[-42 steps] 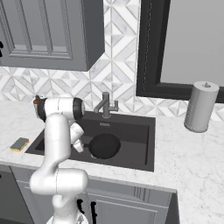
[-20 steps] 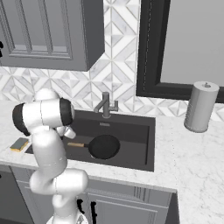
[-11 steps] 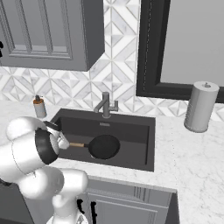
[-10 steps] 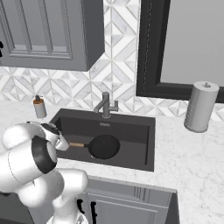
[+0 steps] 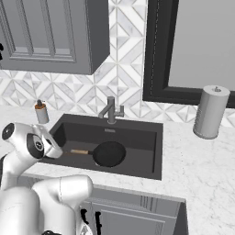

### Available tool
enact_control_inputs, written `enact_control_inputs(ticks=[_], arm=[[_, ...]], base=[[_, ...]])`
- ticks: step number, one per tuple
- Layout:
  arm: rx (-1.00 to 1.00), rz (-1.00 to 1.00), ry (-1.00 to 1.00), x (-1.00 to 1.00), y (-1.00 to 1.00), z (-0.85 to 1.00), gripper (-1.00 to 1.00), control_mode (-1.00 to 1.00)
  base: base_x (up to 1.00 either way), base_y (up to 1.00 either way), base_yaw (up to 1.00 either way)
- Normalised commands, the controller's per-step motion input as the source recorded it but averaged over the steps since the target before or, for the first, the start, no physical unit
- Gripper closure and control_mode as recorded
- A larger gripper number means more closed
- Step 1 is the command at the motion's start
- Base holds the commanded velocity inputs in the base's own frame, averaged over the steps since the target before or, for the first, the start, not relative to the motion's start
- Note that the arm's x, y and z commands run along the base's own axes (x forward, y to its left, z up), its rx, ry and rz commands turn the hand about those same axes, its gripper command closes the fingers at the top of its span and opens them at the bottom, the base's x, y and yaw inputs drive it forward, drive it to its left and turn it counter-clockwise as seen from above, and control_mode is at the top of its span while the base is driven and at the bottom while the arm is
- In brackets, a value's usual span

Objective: Pick the pan and sponge and place them into the sink. Then turn on the water.

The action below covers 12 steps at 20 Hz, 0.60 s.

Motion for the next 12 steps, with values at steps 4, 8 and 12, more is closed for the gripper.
enact_control_inputs(ticks=[4,8,12], arm=[[0.0,0.0,0.08,-0.66,0.0,0.76,-1.0,-1.0],[0.0,0.15,0.0,-0.41,0.11,0.22,-1.0,-1.0],[0.0,0.41,0.17,-0.03,0.38,0.03,-1.0,-1.0]], base=[[0.0,0.0,0.0],[0.0,0.0,0.0],[0.0,0.0,0.0]])
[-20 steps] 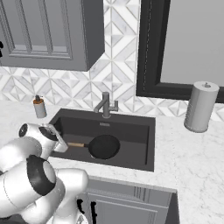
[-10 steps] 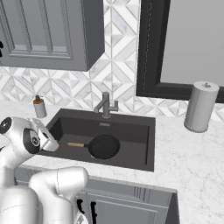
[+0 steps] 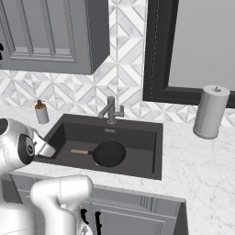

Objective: Pick the pan and sponge and place them into the sink. Then turn on the water.

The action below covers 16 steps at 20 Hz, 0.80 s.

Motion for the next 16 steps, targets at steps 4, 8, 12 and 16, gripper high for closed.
enact_control_inputs(ticks=[4,8,12,16], arm=[[0.0,0.46,0.25,0.0,0.42,0.01,-1.0,-1.0],[0.0,0.35,0.13,0.11,0.43,-0.08,-1.0,-1.0],[0.0,0.09,0.02,0.29,0.67,-0.27,-1.0,-1.0],[0.0,0.0,0.08,0.33,0.69,-0.25,-1.0,-1.0]], base=[[0.0,0.0,0.0],[0.0,0.0,0.0],[0.0,0.0,0.0],[0.0,0.0,0.0]])
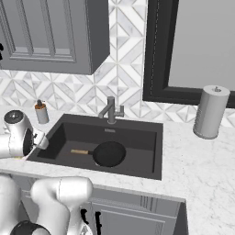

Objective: Pick the pan and sponge and place them into the sink. Then turn on the water.

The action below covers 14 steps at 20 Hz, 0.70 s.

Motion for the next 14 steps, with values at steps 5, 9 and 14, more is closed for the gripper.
enact_control_inputs(ticks=[5,9,14], arm=[[-0.05,0.0,0.22,0.35,0.73,-0.22,-1.0,-1.0],[-0.13,0.0,0.27,0.36,0.69,-0.18,-1.0,-1.0],[-0.15,0.0,0.21,0.32,0.65,-0.22,-1.0,-1.0]], base=[[0.0,0.0,0.0],[0.0,0.0,0.0],[0.0,0.0,0.0]])
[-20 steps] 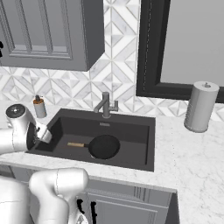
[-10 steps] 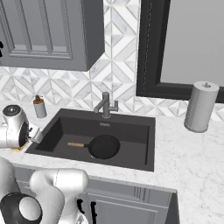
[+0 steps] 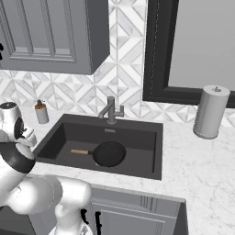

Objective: Pick the pan and sponge and place them into the sink. Then turn on the water.

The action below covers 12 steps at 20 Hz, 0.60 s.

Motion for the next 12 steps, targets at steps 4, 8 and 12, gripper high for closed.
enact_control_inputs(ticks=[4,8,12], arm=[[-0.18,0.0,0.15,0.33,0.56,-0.21,-1.0,-1.0],[-0.19,0.0,0.12,0.31,0.52,-0.32,-1.0,-1.0],[-0.12,0.0,0.06,0.2,0.33,-0.37,-1.0,-1.0]], base=[[0.0,0.0,0.0],[0.0,0.0,0.0],[0.0,0.0,0.0]])
